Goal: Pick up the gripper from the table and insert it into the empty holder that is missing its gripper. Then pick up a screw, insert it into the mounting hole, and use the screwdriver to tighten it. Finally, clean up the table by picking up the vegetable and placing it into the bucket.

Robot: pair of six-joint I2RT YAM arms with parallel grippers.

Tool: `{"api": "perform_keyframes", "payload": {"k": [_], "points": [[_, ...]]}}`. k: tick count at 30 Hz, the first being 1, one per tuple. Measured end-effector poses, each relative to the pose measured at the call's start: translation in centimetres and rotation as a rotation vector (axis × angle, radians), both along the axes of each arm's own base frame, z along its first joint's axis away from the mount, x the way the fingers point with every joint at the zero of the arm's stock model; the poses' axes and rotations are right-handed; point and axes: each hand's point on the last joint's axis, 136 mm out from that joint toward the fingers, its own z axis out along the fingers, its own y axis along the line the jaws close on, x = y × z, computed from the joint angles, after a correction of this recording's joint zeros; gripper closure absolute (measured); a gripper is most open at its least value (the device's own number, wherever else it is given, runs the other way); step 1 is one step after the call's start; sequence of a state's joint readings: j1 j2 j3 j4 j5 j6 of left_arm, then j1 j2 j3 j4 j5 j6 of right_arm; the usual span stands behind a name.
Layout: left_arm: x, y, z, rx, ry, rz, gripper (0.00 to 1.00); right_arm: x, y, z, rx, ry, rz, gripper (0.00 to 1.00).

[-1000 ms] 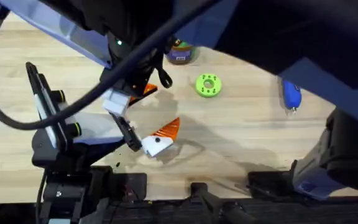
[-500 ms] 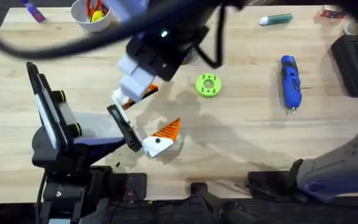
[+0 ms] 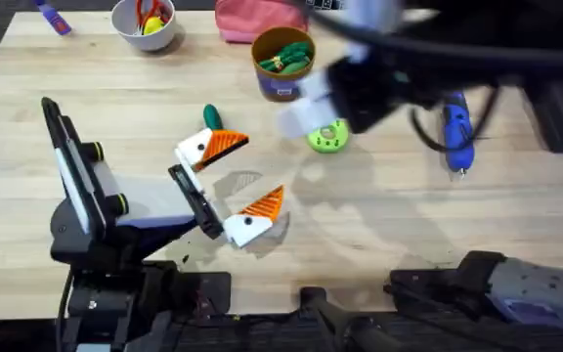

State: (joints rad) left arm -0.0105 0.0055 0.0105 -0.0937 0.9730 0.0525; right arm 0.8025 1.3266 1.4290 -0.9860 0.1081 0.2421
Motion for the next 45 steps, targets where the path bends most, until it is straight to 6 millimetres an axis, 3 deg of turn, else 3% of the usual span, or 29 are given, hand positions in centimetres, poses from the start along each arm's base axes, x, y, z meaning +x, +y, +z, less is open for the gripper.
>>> {"api": "perform_keyframes", "payload": {"k": [7,13,18,23,36,38,43,45], "points": [[0.0,0.0,0.0,0.0,0.0,0.0,0.015,-0.5,-6.1,0.4,0.094,-0.046,-0.207,0.075],[0.0,0.0,0.0,0.0,0.0,0.0,0.015,-0.8,-9.3,1.8,0.137,-0.115,-0.323,0.07],[0.0,0.0,0.0,0.0,0.0,0.0,0.015,-0.8,-11.4,0.7,0.126,-0.116,-0.399,0.066],[0.0,0.0,0.0,0.0,0.0,0.0,0.015,-0.2,-12.5,-1.1,0.088,-0.078,-0.45,0.066],[0.0,0.0,0.0,0.0,0.0,0.0,0.01,0.4,-12.2,-1.7,0.087,-0.059,-0.47,0.066],[0.0,0.0,0.0,0.0,0.0,0.0,0.17,0.4,-12.2,-1.8,0.084,-0.057,-0.47,0.066],[0.0,0.0,0.0,0.0,0.0,0.0,0.927,0.4,-12.2,-2.0,0.08,-0.052,-0.47,0.066],[0.0,0.0,0.0,0.002,-0.004,0.0,0.983,0.4,-12.2,-2.0,0.079,-0.052,-0.471,0.066]]}}
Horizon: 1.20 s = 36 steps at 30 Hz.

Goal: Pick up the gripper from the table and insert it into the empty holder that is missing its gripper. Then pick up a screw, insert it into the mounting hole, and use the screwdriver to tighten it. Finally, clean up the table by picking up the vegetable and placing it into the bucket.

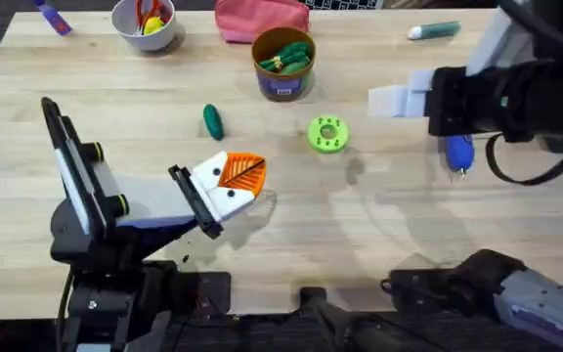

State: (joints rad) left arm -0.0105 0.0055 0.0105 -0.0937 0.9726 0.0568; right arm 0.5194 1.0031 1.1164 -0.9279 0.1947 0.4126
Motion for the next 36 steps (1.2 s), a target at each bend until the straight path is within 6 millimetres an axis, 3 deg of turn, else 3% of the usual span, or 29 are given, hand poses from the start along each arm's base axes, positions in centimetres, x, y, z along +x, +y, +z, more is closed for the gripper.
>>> {"api": "perform_keyframes", "payload": {"k": [6,11,23,32,36], "points": [[0.0,0.0,0.0,0.0,0.0,0.0,0.981,0.1,-0.7,-0.2,-0.001,0.011,-0.031,0.066],[0.0,0.0,0.0,0.0,0.0,0.0,0.981,0.0,-2.9,-0.8,-0.012,0.052,-0.117,0.067],[0.0,0.0,0.0,0.0,-0.001,0.0,0.981,1.1,-12.1,-1.5,-0.102,0.083,-0.407,0.009],[0.0,0.0,0.0,0.0,0.0,0.0,0.981,3.7,-18.5,-4.8,-0.107,0.184,-0.548,0.009],[0.0,0.0,0.0,0.0,-0.001,0.0,0.981,4.9,-20.9,-7.2,-0.116,0.243,-0.566,0.014]]}}
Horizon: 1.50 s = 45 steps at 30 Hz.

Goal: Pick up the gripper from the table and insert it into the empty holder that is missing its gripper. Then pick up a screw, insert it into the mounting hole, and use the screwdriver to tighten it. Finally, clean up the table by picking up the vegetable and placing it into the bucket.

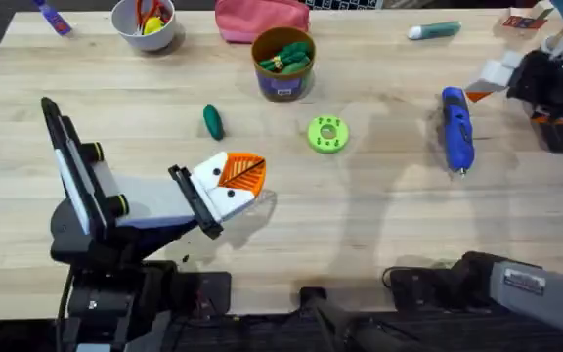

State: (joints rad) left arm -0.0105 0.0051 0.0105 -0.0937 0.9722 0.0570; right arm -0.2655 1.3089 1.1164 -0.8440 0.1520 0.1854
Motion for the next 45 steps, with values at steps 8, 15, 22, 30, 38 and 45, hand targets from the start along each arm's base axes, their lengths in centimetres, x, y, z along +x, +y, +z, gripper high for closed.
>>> {"api": "perform_keyframes", "payload": {"k": [8,15,22,30,38,45], "points": [[0.0,0.0,0.0,0.0,0.0,0.0,0.981,3.5,-1.4,-4.6,-0.023,0.071,0.113,0.012],[0.0,0.0,0.0,0.0,0.0,0.0,0.981,4.5,-1.2,-7.4,-0.005,0.125,0.175,0.012],[0.0,0.0,0.0,0.0,0.0,0.0,0.981,4.3,-0.9,-10.4,0.023,0.207,0.236,0.012],[0.0,0.0,0.0,0.0,0.0,0.0,0.981,5.0,-1.1,-12.0,0.016,0.224,0.26,0.117],[0.0,0.0,0.0,0.0,0.0,0.0,0.981,5.5,-1.5,-12.2,-0.016,0.221,0.279,0.957],[0.0,0.0,0.0,0.0,0.0,0.0,0.981,5.4,-1.6,-12.2,-0.019,0.225,0.28,0.976]]}}
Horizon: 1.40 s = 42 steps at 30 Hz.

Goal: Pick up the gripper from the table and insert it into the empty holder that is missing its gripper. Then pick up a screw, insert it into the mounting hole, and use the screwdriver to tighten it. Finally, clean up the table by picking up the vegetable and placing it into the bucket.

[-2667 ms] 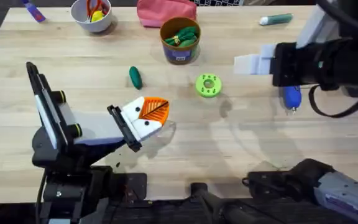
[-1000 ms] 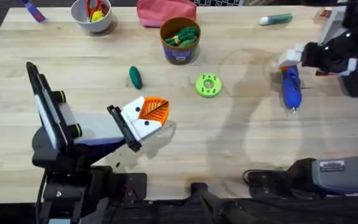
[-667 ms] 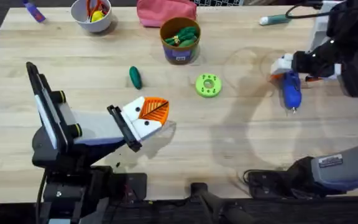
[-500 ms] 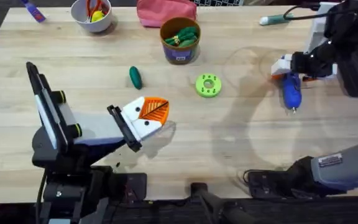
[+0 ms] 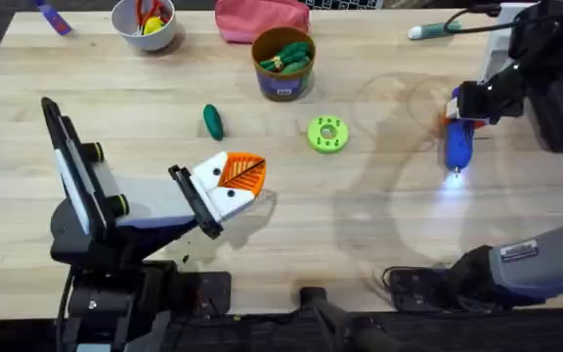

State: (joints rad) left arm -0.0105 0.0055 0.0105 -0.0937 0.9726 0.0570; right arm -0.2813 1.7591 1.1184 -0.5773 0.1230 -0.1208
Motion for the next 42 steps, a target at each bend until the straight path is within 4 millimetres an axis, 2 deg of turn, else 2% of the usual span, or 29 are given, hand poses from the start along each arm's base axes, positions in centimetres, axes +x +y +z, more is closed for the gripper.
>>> {"api": "perform_keyframes", "payload": {"k": [5,8,10,14,18,22,26,35,39,42], "points": [[0.0,0.0,0.0,0.0,0.0,0.0,0.981,-0.7,0.9,0.5,0.01,0.046,0.02,0.976],[0.0,0.0,0.0,0.0,0.0,0.0,0.981,-0.5,1.9,2.2,0.007,0.034,0.045,0.976],[0.0,0.0,0.0,0.0,0.0,0.0,0.981,0.3,2.5,4.5,-0.004,-0.022,0.053,0.976],[0.0,0.0,0.0,0.0,0.0,0.0,0.981,2.1,3.9,10.4,-0.022,-0.21,0.042,0.976],[0.0,0.0,0.0,0.0,0.0,0.0,0.981,2.8,5.9,15.9,0.005,-0.402,0.044,0.976],[0.0,0.0,0.0,0.0,0.0,0.0,0.981,3.0,8.9,20.6,0.078,-0.575,0.083,0.976],[0.0,0.0,0.0,0.0,0.0,0.0,0.981,2.7,12.3,24.4,0.15,-0.702,0.147,0.976],[0.0,0.0,0.0,0.0,0.0,0.0,0.981,1.3,20.4,30.0,0.318,-0.888,0.29,0.976],[0.0,0.0,0.0,0.0,0.0,0.0,0.981,1.2,23.8,33.6,0.406,-1.046,0.359,0.976],[0.0,0.0,0.0,0.0,0.0,0.0,0.981,0.4,26.1,35.0,0.495,-1.147,0.393,0.976]]}}
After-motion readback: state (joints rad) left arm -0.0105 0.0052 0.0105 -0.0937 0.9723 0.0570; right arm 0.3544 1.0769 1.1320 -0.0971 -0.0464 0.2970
